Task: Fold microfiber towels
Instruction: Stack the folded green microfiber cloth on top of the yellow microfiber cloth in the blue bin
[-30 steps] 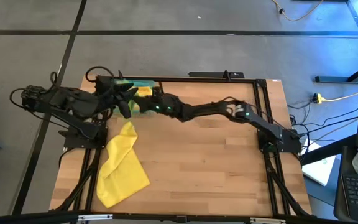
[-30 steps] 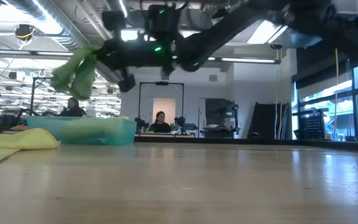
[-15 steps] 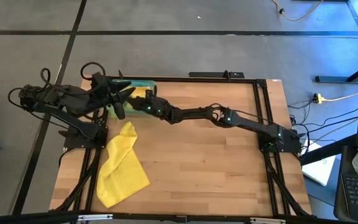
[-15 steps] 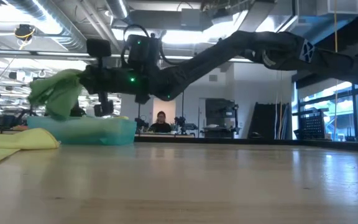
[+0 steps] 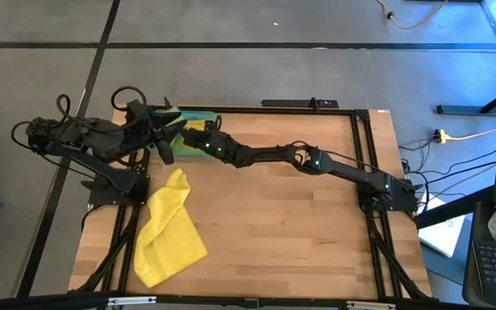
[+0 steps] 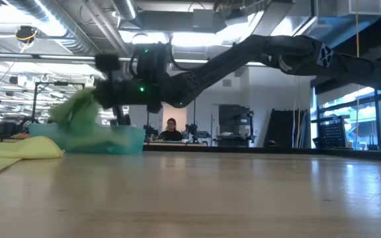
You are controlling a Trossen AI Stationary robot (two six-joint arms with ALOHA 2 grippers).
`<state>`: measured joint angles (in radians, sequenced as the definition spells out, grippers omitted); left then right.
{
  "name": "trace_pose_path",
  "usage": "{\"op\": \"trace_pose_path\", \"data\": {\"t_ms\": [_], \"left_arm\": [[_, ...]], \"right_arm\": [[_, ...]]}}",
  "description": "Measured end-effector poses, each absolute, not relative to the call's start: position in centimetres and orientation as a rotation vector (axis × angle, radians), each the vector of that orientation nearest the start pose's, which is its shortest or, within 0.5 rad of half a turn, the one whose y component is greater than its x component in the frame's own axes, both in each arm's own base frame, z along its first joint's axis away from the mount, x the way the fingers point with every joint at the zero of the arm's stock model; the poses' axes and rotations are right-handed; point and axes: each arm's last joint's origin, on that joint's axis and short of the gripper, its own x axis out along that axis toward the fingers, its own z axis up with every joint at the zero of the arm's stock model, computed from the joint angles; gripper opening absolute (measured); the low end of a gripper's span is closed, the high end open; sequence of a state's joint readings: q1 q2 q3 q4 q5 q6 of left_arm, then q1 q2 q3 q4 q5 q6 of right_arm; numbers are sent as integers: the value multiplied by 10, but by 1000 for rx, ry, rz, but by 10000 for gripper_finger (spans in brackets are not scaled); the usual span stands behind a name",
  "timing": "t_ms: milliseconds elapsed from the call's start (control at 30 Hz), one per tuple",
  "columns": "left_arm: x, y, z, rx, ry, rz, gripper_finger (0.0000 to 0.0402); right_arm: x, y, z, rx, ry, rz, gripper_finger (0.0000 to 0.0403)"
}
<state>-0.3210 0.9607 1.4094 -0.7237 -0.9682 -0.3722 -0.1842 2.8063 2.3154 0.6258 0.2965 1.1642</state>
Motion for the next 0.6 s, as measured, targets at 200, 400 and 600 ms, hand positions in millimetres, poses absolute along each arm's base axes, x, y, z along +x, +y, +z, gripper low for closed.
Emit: {"op": "trace_pose_path", "data": {"t_ms": [200,400,600], "left_arm": [[144,-21,458,-190,76,748,126],[144,-21,459,-206,55,762,126],[144,-21,460,-217,44,761,126]], "right_arm": [[592,-129,155,1187,-554,-298,15],[597,-128,131,1145,-166,-251,15],[593,-131,159,1035,-393,-108,15]]}}
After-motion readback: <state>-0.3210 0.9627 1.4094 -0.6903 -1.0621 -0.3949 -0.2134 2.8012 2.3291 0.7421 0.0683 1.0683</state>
